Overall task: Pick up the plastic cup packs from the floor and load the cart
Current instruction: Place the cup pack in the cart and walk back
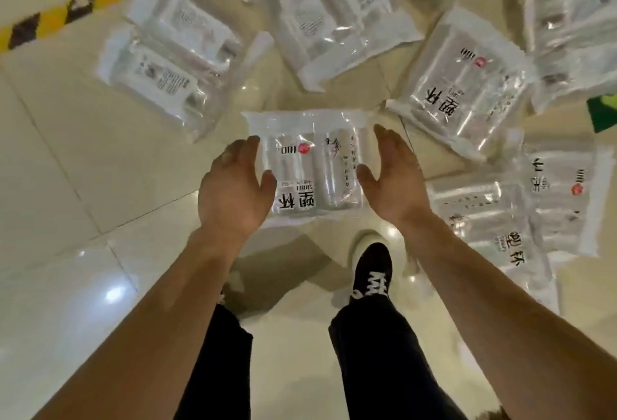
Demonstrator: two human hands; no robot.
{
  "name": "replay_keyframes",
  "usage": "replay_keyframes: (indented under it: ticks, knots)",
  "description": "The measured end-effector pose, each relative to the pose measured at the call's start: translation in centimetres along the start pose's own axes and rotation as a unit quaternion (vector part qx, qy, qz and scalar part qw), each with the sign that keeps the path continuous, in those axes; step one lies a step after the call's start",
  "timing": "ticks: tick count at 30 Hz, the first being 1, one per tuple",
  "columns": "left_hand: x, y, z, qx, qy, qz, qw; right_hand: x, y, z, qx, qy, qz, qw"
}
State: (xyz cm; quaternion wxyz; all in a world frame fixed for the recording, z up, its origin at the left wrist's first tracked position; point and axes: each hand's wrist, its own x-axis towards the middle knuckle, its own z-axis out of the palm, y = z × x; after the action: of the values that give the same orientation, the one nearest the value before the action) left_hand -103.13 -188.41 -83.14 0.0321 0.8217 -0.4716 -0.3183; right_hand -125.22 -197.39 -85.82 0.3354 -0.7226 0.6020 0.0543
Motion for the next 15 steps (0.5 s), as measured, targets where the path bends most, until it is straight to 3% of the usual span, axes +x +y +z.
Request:
replay_keyframes:
  ticks: [8,15]
  knots:
    - [6.0,-5.7,14.1,-0.054,-0.042,-0.091,0.993,6.5,8.5,10.3,0.139,-0.071,0.104,0.982]
    - [6.3,-5.4,14.5,-0.166,-0.038,-0.151,0.974,6.6,7.5,10.2,0.2,-0.078,0.125,0.969]
